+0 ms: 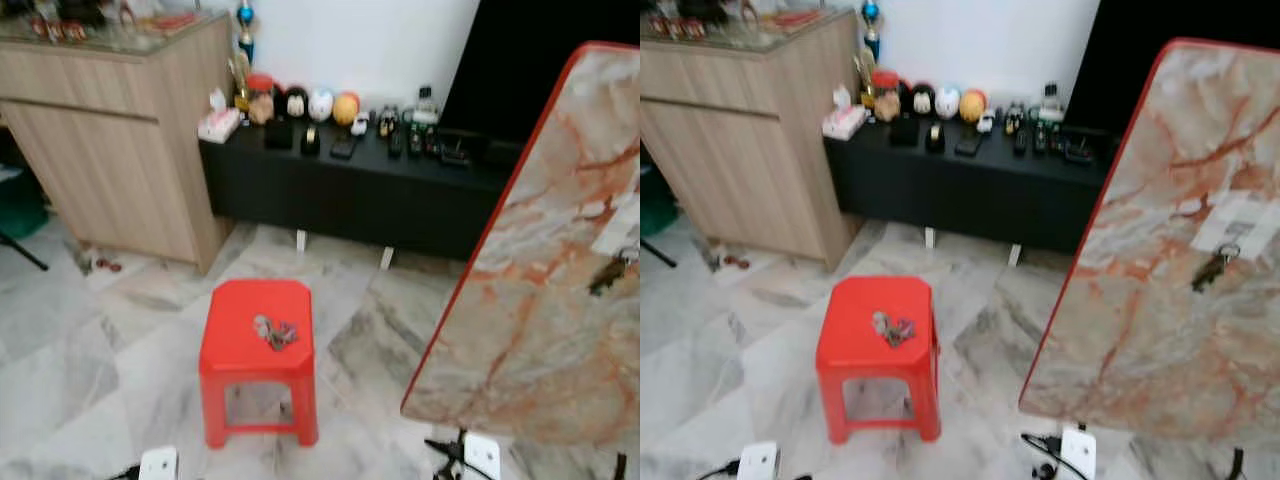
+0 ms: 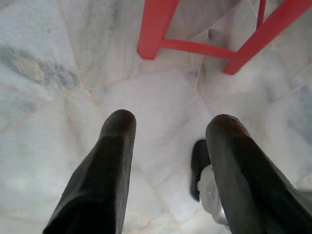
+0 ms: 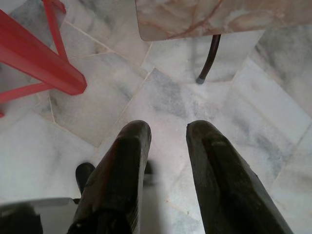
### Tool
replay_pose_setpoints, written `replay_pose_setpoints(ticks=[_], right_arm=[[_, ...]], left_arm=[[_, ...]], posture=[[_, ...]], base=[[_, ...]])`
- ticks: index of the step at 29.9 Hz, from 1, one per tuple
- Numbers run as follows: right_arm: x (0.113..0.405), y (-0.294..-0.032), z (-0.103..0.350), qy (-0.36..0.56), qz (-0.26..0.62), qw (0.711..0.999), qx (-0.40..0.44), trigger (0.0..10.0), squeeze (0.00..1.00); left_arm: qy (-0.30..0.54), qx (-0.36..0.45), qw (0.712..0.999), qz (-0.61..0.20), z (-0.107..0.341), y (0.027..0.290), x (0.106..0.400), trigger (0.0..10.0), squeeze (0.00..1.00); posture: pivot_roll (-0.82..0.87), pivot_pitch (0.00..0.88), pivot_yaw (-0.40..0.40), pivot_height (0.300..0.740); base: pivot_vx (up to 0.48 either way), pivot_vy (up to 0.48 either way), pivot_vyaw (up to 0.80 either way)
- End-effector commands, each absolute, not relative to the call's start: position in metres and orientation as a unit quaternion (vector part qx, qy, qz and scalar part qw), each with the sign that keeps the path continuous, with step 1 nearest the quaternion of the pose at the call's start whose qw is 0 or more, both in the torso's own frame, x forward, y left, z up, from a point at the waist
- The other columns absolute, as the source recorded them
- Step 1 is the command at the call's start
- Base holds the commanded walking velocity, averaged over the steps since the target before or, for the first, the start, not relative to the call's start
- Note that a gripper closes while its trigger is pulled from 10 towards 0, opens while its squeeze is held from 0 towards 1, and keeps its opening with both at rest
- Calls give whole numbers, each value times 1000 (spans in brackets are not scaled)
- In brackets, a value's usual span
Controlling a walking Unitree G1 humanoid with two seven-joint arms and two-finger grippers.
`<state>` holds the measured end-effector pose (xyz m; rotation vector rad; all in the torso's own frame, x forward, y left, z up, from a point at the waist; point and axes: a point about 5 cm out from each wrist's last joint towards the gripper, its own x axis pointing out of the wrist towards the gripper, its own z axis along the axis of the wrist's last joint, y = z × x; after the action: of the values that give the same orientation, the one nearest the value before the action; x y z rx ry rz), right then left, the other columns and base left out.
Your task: Hang keys on a hook
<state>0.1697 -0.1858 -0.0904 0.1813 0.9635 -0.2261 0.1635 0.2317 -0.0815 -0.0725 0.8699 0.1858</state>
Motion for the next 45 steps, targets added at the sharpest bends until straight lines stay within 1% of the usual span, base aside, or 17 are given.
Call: replay_pose_setpoints(ticks=[1, 21, 25, 27, 30, 34, 35, 36, 37, 38, 39, 40, 44, 45], right_arm=[[163, -193, -92, 468, -120, 872, 84, 10000, 0], [168, -190, -91, 467, -103, 876, 66, 10000, 0], [169, -189, -90, 469, -92, 877, 54, 10000, 0], [169, -187, -91, 471, -81, 877, 47, 10000, 0], [171, -179, -91, 474, -27, 880, 12, 10000, 0], [175, -177, -89, 470, -5, 883, 1, 10000, 0], [177, -179, -88, 465, -22, 885, 17, 10000, 0], [179, -188, -86, 458, -74, 884, 58, 10000, 0], [180, -190, -85, 456, -88, 883, 70, 10000, 0], [180, -190, -85, 461, -65, 884, 49, 10000, 0], [180, -190, -85, 461, -65, 884, 49, 10000, 0], [178, -187, -87, 471, -17, 882, 8, 10000, 0], [176, -185, -88, 475, -1, 880, -15, 10000, 0], [175, -185, -88, 475, -15, 880, -2, 10000, 0]], left_arm=[[431, -40, 897, 87, -84, 227, 161, 10000, 0], [432, -42, 897, 86, -84, 226, 162, 10000, 0], [432, -42, 896, 90, -83, 234, 160, 10000, 0], [432, -42, 896, 93, -83, 237, 158, 10000, 0], [435, -42, 894, 95, -83, 241, 156, 10000, 0], [439, -44, 892, 98, -84, 243, 153, 10000, 0], [440, -44, 892, 97, -84, 243, 153, 10000, 0], [441, -44, 891, 97, -84, 242, 153, 10000, 0], [441, -44, 891, 97, -84, 242, 153, 10000, 0], [443, -43, 891, 94, -84, 241, 153, 10000, 0], [443, -43, 891, 94, -84, 241, 153, 10000, 0], [444, -42, 890, 92, -84, 240, 154, 10000, 0], [445, -42, 890, 93, -84, 241, 154, 10000, 0], [445, -42, 890, 93, -84, 241, 154, 10000, 0]], posture=[[167, 0, -25, 740], [163, 0, -28, 740], [166, 0, -31, 740], [166, 0, -31, 740], [171, 4, -38, 740], [169, 6, -40, 740], [169, 10, -43, 740], [161, 11, -40, 740], [161, 11, -40, 740], [157, 8, -41, 740], [157, 8, -41, 740], [161, 11, -40, 740], [160, 8, -36, 740], [159, 6, -35, 740]], base=[[0, 296, 0], [0, 297, 0], [0, 293, 0], [0, 292, 0], [0, 298, 0], [0, 293, 0], [0, 296, 0], [0, 292, 0], [0, 292, 0], [0, 296, 0], [0, 296, 0], [0, 292, 0], [0, 293, 0], [0, 292, 0]])
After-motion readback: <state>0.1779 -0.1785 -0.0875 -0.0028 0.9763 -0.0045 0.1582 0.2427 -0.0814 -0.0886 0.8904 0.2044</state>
